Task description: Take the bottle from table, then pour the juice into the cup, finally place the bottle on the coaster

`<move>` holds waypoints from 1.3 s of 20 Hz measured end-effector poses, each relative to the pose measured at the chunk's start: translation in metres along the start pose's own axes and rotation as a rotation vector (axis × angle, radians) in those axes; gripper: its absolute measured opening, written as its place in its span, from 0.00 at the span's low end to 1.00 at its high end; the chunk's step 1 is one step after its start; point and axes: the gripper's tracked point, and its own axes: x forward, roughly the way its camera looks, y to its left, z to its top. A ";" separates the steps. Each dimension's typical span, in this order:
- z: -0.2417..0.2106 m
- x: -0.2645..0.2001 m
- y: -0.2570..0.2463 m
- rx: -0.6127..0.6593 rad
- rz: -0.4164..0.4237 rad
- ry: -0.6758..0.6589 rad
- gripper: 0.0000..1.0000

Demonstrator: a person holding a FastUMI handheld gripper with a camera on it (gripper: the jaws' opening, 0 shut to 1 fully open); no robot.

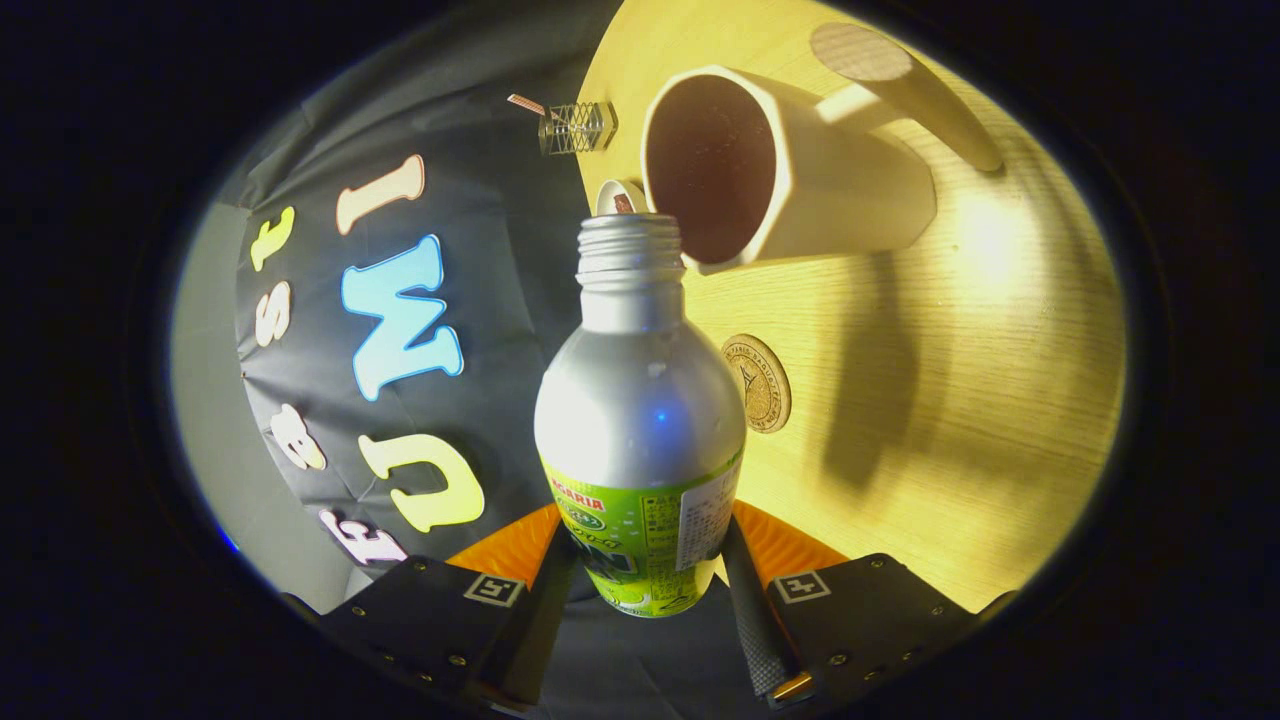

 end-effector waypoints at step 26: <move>-0.007 -0.003 0.013 0.170 0.006 0.027 0.75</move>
